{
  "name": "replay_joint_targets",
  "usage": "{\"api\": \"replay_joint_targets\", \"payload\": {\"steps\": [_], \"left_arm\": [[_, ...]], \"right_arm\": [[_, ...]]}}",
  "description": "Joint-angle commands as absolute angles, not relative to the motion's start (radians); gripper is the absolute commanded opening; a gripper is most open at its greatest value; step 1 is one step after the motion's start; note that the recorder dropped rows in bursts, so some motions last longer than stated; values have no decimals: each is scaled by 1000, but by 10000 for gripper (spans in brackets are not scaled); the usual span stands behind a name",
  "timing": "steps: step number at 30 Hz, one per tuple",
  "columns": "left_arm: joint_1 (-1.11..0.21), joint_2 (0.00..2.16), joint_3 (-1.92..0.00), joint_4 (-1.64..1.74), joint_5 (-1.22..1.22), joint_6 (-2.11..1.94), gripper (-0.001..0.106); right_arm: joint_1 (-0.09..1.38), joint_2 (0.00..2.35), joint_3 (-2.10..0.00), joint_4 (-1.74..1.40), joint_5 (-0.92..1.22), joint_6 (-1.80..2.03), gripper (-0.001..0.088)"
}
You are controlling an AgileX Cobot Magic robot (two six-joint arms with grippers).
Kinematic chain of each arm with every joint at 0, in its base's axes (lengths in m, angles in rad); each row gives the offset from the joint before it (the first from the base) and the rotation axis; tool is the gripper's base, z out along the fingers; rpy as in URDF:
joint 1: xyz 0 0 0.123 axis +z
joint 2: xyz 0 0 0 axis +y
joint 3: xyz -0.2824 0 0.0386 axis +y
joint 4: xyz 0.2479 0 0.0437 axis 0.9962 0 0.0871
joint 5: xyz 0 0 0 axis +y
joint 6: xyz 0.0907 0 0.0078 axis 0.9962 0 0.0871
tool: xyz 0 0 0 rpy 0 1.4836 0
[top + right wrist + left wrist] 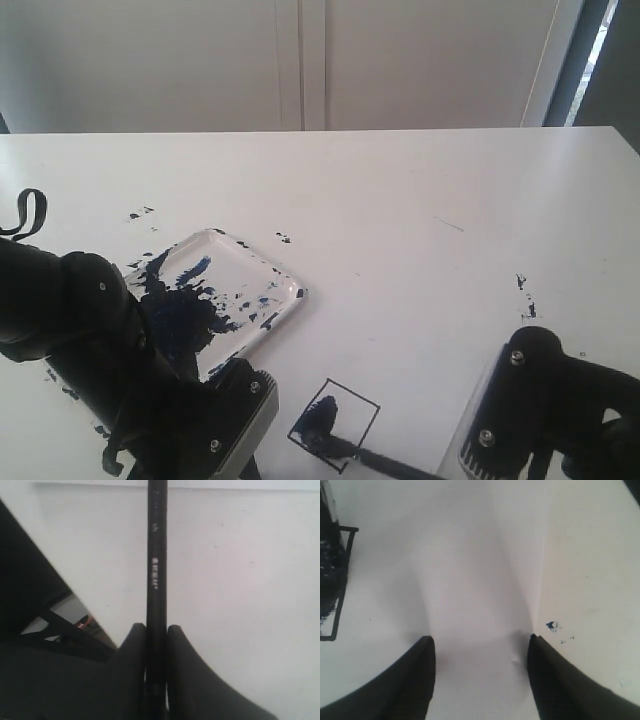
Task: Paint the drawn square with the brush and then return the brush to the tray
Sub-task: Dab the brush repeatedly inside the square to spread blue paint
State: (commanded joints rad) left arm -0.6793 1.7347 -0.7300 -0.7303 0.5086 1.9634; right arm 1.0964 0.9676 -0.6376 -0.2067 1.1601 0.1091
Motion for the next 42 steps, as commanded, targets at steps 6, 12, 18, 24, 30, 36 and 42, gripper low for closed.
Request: {"api": "replay_joint_targets", "payload": {"steps": [6,12,18,24,30,36,42], "left_arm": [[-679,1735,-730,-730,511,1965,587],[-679,1735,-730,-730,511,1967,587],[-679,1735,-730,-730,511,1967,587],[-679,1735,-730,-730,511,1967,587],[-679,1735,-730,-730,511,1967,587],[-679,1735,-730,-730,513,1967,587],[-679,1735,-730,-730,513,1967,587]], "right_arm": [[1096,968,-638,-191,1162,107,0],[1096,968,-638,-26,1145,-28,0],[1096,968,-638,0,1151,-30,0],[1096,968,-638,-98,1157,49,0],[1096,968,-638,-234,1193,143,0],[1096,968,-638,-182,1188,121,0],[1096,968,-638,-66,1183,26,0]]}}
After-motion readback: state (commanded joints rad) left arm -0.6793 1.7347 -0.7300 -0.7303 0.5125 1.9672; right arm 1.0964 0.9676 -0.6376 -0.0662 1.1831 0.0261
